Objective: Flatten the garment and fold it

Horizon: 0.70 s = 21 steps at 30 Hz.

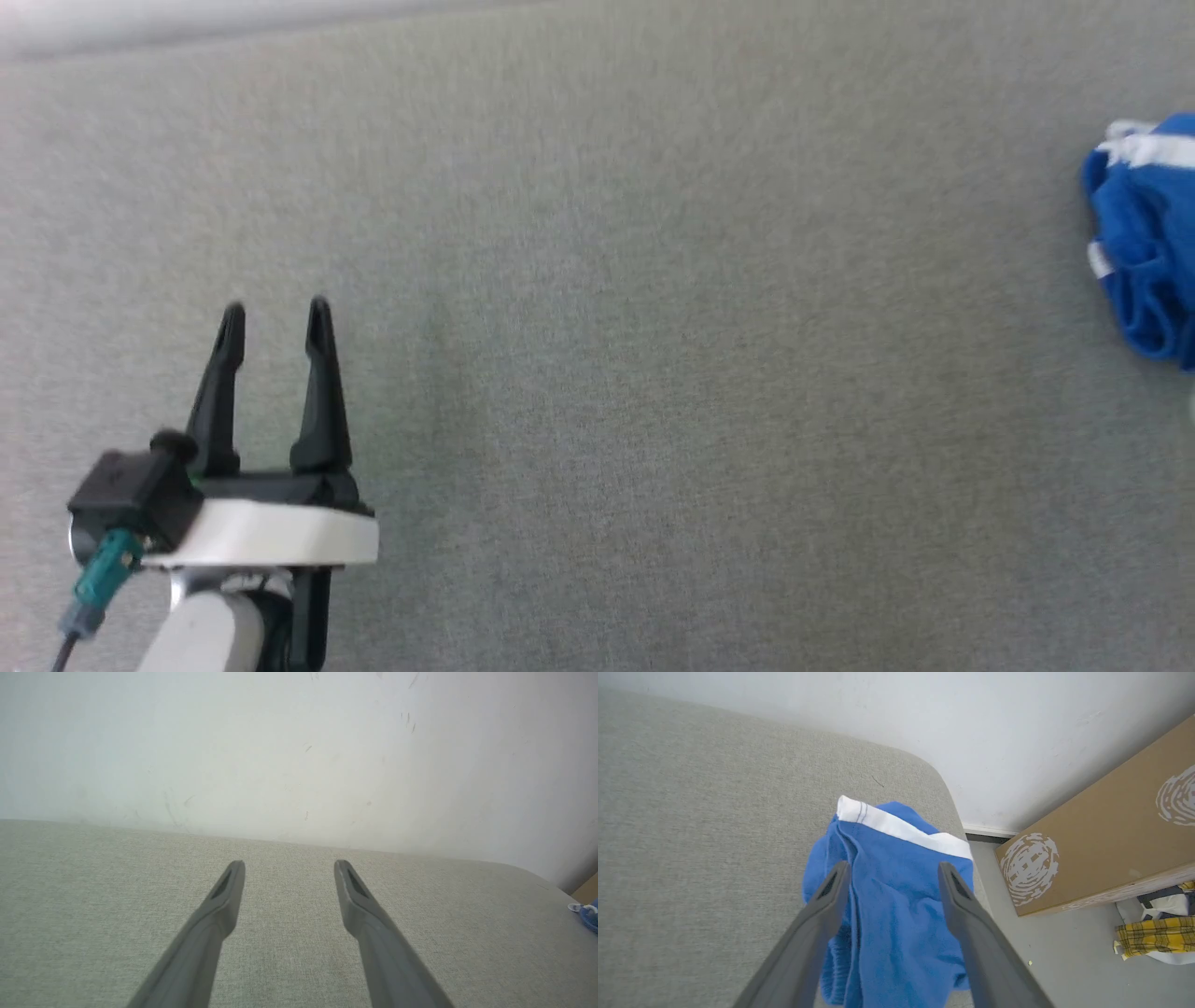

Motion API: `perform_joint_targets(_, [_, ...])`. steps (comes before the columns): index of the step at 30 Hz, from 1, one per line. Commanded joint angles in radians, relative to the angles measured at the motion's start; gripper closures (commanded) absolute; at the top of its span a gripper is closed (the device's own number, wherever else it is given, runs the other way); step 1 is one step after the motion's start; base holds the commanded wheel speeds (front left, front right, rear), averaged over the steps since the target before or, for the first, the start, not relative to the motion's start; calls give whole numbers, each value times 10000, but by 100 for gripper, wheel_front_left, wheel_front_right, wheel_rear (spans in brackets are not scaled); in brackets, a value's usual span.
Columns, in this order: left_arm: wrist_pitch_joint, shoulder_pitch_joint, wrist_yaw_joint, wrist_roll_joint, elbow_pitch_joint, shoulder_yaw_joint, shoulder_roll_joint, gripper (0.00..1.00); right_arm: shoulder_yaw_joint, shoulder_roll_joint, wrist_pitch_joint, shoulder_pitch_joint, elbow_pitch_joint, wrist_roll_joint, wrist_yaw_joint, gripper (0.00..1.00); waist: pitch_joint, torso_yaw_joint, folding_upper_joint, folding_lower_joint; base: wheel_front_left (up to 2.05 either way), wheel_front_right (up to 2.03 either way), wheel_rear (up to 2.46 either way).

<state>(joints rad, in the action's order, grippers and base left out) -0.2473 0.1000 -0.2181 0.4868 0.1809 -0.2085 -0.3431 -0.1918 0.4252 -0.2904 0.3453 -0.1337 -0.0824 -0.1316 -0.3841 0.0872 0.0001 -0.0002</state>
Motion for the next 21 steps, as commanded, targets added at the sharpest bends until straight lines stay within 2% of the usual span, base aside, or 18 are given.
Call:
perform_joint_targets(1, [-61,-144,-66,30,-37,72,37,0,42,-184,144,-129,116,-68,9,0,1136,21,-1,2,0,0,0])
perform_joint_targets(6, [-113,-681,-33,25,-173,236,178,0,365,-1392,1264,-869,786,45,9,0,1994,-124,-1,2,0,0,0])
perform_joint_targets(9, [-135,-790,280,-103,-329,235,283,0,394,-2288,1990,-1441,1258,464,9,0,2478,-336,-1,2,0,0,0])
perform_joint_targets(10, [-135,-790,280,-103,-329,235,283,0,394,-2288,1990,-1441,1258,464,9,0,2478,-336,-1,2,0,0,0])
perform_joint_targets(17, [-142,-1075,743,-490,-819,404,746,0,65,-3424,3482,-2527,1727,1074,9,0,3163,-620,-1,2,0,0,0])
perform_joint_targets(21, [-143,-1453,854,-859,-1104,502,1081,0,-57,-3708,4423,-3202,1647,1316,9,0,3433,-693,-1,2,0,0,0])
